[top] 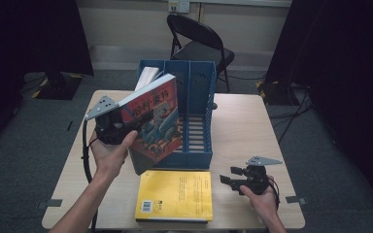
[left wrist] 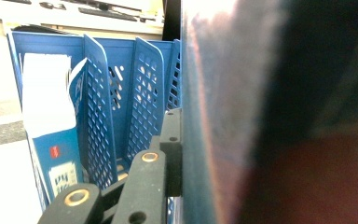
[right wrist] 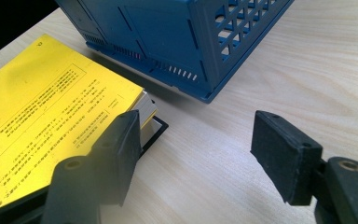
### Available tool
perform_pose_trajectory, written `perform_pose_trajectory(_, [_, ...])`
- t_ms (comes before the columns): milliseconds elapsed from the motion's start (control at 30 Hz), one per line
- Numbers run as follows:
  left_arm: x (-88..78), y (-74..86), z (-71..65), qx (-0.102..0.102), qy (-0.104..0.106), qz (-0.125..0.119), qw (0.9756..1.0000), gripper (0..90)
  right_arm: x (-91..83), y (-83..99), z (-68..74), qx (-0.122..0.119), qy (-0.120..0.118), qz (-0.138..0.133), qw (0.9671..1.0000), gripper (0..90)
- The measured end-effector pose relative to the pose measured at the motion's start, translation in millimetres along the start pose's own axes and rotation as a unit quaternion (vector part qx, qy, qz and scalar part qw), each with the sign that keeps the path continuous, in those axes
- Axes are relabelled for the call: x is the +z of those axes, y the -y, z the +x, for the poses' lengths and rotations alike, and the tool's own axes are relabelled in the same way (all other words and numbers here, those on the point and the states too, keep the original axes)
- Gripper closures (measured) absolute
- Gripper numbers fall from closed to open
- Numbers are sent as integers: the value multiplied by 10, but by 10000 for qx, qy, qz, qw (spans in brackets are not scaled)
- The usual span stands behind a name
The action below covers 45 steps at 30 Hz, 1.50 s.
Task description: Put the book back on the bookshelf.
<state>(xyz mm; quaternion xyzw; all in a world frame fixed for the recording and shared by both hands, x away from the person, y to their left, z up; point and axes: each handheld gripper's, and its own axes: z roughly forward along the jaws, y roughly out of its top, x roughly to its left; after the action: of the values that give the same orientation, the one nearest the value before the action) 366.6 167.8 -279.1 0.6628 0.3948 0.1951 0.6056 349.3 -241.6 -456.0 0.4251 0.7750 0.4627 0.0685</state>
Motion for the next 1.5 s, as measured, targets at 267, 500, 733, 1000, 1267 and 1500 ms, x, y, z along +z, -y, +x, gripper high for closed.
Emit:
perform_pose_trajectory(267, [212, -73, -11, -43, -238, -31, 9997, 745, -6, 0, -3, 14, -19, -6, 10000, 329])
perform_pose_trajectory(500, [330, -97, 22, -199, -421, 24, 9989, 744, -14, 6, -14, 22, -25, -10, 10000, 330])
perform_pose_trajectory(733, [446, -91, 5, -99, -714, 91, 9974, 745, -16, 4, -16, 32, -34, -6, 10000, 331])
perform_pose_trajectory(1000, [638, -107, 59, -202, -883, 146, 9958, 745, -17, 8, -22, 24, -38, 2, 10000, 336])
perform_pose_trajectory(1267, [883, -160, 59, -108, -1176, 184, 9928, 745, -18, 7, -11, -30, -66, 31, 10000, 345])
perform_pose_trajectory(1500, [1052, -142, -23, 15, -1301, 115, 9914, 745, -38, 9, -15, -46, -29, -10, 10000, 344])
